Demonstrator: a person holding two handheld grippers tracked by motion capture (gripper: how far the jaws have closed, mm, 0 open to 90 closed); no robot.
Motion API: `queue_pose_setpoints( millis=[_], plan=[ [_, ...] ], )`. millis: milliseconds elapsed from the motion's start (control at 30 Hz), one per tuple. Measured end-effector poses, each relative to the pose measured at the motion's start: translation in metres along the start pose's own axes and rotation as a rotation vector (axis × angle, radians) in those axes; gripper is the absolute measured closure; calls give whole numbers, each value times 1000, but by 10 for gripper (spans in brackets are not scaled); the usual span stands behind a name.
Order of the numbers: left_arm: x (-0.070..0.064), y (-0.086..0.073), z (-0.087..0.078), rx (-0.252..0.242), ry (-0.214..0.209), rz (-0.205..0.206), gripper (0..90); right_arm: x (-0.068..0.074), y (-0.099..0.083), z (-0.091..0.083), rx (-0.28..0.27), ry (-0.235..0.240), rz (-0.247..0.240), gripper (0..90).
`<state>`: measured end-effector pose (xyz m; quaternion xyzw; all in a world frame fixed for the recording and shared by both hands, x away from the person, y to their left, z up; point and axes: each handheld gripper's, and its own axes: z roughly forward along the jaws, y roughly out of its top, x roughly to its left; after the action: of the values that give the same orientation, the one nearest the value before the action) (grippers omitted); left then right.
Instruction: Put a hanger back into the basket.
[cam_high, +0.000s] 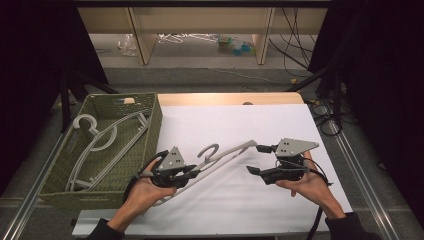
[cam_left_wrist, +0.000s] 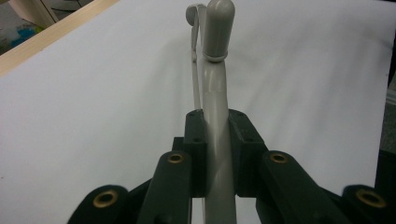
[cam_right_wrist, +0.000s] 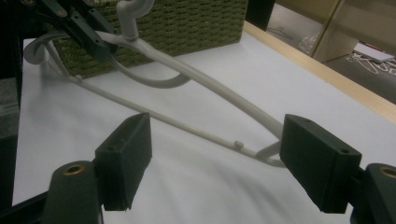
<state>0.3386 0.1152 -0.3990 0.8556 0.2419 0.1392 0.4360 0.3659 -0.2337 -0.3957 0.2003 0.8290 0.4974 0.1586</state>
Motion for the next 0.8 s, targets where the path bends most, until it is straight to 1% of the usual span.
queue_pose_setpoints(
  millis=[33, 67, 100, 133, 167, 233, 267, 300, 333, 367, 433, 467, 500, 533, 567, 600, 633, 667, 700, 733, 767, 800],
  plan=[
    [1, 0, -2, -23, -3, -40, 789, 1, -1, -1, 4, 2, 8, 263],
    [3, 0, -3, -25, -12, -39, 788, 3, -3, -1, 1, -4, 12, 263],
    [3, 0, -3, -25, -12, -39, 788, 3, -3, -1, 1, -4, 12, 263],
    [4, 1, -6, -28, -13, -56, 788, 4, -4, -1, 4, -5, 11, 263],
    [5, 1, -7, -40, -8, -70, 788, 6, -6, -1, 18, -2, 6, 262],
    [8, 2, -12, -53, -14, -82, 788, 10, -8, 1, 20, -2, -8, 262],
    [9, 3, -13, -66, -16, -99, 788, 13, -8, 0, 28, 0, -10, 261],
    [11, 3, -15, -77, -23, -114, 788, 14, -7, 0, 26, 7, -12, 262],
    [13, 4, -20, -84, -21, -127, 788, 17, -7, -1, 19, 4, -12, 261],
    [13, 4, -20, -84, -21, -127, 788, 17, -7, -1, 19, 4, -12, 261],
    [16, 5, -25, -107, -31, -152, 788, 19, -7, -2, 13, 3, -9, 257],
    [17, 7, -30, -109, -30, -156, 788, 19, -8, -2, 6, -5, -9, 255],
    [17, 7, -32, -123, -39, -172, 788, 20, -9, -3, 4, -7, -3, 252],
    [18, 9, -35, -126, -37, -169, 788, 21, -11, -4, -3, -17, 2, 248],
    [19, 10, -40, -145, -46, -177, 788, 22, -13, -5, -12, -25, 9, 242],
    [19, 10, -40, -145, -46, -177, 788, 22, -13, -5, -12, -25, 9, 242],
    [21, 12, -44, -156, -50, -181, 788, 23, -15, -5, -17, -29, 16, 237],
    [23, 12, -47, -166, -50, -185, 788, 24, -16, -6, -10, -24, 28, 233],
    [24, 13, -50, -177, -52, -198, 788, 25, -17, -7, -12, -35, 27, 232],
    [26, 14, -54, -187, -48, -201, 788, 26, -18, -7, -19, -34, 22, 226],
    [28, 15, -57, -197, -47, -201, 788, 27, -18, -8, -20, -42, 27, 218],
    [29, 15, -61, -207, -45, -209, 788, 29, -19, -8, -27, -38, 31, 218]
  ],
)
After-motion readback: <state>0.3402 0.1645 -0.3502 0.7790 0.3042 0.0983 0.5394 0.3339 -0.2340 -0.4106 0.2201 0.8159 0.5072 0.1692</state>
